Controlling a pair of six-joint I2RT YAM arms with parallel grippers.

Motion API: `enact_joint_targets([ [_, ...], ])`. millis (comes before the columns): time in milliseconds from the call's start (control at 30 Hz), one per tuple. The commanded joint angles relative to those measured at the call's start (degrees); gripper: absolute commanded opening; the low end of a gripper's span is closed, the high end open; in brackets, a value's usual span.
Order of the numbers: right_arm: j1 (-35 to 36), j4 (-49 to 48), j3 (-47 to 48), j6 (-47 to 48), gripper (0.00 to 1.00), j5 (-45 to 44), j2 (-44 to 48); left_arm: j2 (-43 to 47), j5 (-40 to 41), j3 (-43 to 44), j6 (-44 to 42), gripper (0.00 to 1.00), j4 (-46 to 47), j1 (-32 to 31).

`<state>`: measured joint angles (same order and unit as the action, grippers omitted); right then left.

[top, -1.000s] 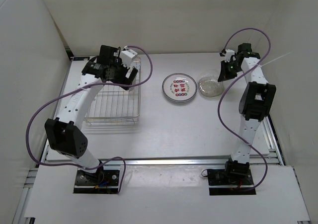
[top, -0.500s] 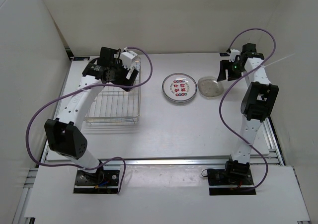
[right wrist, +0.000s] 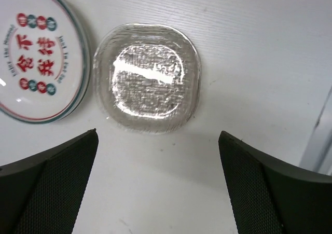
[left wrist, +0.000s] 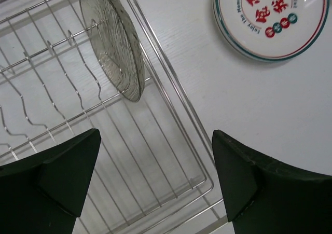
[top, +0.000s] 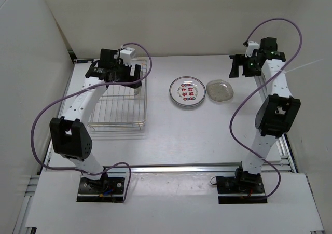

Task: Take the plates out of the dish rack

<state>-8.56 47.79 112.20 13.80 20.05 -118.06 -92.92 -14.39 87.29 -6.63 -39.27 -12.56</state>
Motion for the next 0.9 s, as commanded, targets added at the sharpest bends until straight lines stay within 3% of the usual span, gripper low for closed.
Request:
enact_joint_targets([
  [0,0.38,-1.56,-3.39,0.35,1.00,0.51,8.19,-3.04,-9.58,3.67,5.04,0.98,5.33,1.92],
  [300,2.05,-1.03,-12.44,2.90,1.00,1.57,14.53,-17.02,-13.03,9.04,8.57,0.86,13.51,3.06],
  [333,2.84,-0.42,-12.45,3.68,1.00,0.96,14.53,-18.85,-12.42,10.26,8.57,0.79,14.30,3.06],
  [400,3.54,0.19,-12.45,4.30,1.00,0.42,14.53,-20.36,-12.41,10.98,8.57,0.75,14.31,3.06],
  [433,4.24,0.89,-12.45,5.00,1.00,0.42,14.53,-21.41,-12.41,11.59,8.57,0.64,14.31,3.06],
  [567,4.78,0.90,-11.83,5.01,1.00,1.38,14.53,-22.12,-11.80,11.59,9.09,0.46,14.83,3.06],
  [767,5.30,0.90,-11.83,4.39,1.00,2.09,13.39,-19.32,-11.18,10.45,8.49,0.42,14.83,3.06],
  [867,5.31,0.90,-11.83,3.86,1.00,2.70,13.38,-19.31,-10.66,10.45,8.48,0.32,14.83,3.06],
])
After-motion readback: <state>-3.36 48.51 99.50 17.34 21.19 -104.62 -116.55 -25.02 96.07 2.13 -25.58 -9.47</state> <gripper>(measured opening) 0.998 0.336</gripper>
